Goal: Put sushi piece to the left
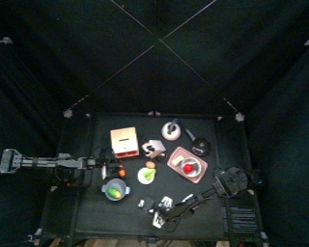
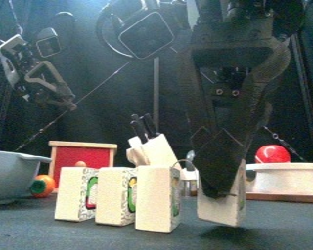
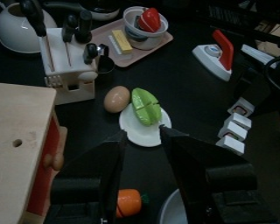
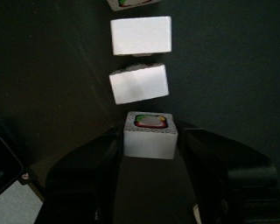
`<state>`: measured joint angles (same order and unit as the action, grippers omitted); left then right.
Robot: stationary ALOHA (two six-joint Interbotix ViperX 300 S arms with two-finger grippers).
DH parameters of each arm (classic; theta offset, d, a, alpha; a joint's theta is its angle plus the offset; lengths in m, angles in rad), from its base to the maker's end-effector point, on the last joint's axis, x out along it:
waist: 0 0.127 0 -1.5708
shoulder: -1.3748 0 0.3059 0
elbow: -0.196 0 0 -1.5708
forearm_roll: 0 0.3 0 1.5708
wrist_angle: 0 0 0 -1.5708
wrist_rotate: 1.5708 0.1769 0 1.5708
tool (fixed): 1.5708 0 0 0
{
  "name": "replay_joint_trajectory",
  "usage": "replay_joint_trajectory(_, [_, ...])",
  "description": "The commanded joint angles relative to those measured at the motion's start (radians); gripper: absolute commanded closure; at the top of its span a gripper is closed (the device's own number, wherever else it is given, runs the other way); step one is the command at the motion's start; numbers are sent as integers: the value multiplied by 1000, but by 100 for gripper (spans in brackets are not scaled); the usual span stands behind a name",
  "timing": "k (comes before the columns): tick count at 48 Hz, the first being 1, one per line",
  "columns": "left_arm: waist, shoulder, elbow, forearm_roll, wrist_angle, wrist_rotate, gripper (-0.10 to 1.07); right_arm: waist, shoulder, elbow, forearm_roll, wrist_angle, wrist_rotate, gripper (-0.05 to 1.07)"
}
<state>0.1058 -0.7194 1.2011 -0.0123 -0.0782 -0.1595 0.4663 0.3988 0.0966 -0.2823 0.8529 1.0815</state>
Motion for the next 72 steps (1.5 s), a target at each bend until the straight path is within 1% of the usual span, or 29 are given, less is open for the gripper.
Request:
replay_joint_trajectory(1, [-2,2,-14,0,-5,2,21,-2,-23,-29,-3,2,0,21])
replay_joint_trajectory(35, [-2,2,-14,0,-5,2,21,-8,-8,-52,2,35,-2,20])
replay_joint_trajectory(39, [-2,0,-14,0,-5,2,21,-8,-6,-57,2,40,-2,18])
replay_joint_trajectory(51, [-2,2,-14,0,-5,2,21,-8,-5,-61,-2,40,-2,5])
replay_joint_trajectory(72, [-2,0,-14,0,-5,2,21,-9,-6,-78,-2,57,-3,4])
